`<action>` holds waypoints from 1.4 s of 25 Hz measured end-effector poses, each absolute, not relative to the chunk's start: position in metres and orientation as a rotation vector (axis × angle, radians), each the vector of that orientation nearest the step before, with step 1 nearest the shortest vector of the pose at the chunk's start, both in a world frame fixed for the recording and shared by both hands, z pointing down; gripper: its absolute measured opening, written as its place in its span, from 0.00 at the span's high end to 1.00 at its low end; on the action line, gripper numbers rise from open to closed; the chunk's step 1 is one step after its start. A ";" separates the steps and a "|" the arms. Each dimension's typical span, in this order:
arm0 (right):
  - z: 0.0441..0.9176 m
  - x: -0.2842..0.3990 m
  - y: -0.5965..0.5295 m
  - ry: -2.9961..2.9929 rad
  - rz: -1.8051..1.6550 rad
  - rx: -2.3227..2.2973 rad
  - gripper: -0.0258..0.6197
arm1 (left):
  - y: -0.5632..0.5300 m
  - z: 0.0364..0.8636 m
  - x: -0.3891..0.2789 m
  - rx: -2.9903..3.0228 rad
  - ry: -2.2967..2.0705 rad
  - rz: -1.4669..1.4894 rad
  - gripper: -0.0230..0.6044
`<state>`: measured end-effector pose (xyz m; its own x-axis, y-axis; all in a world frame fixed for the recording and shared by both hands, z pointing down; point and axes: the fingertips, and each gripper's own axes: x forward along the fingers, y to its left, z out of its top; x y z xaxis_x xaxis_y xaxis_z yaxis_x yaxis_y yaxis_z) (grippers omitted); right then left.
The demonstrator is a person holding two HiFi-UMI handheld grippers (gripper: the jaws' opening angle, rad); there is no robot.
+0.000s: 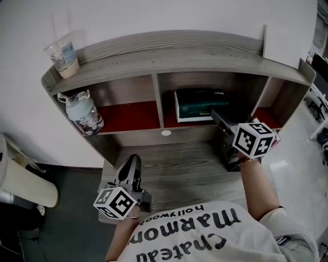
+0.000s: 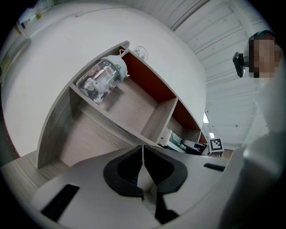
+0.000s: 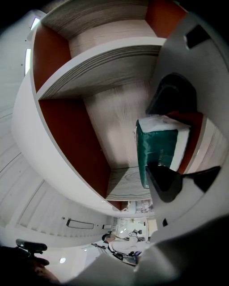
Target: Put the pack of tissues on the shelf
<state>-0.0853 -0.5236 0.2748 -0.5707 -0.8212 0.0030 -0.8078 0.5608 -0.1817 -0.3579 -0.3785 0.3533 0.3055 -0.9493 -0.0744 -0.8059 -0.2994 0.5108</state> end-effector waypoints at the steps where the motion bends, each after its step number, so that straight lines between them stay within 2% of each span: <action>1: 0.275 -0.086 -0.523 2.705 -0.240 -1.418 0.41 | -0.378 0.354 -0.358 2.200 -1.568 -0.520 0.92; 21: 0.283 -0.097 -0.513 2.772 -0.258 -1.425 0.41 | -0.363 0.351 -0.361 2.192 -1.575 -0.523 0.92; 35: 0.291 -0.068 -0.474 2.725 -0.290 -1.456 0.43 | -0.348 0.357 -0.343 2.193 -1.556 -0.504 0.92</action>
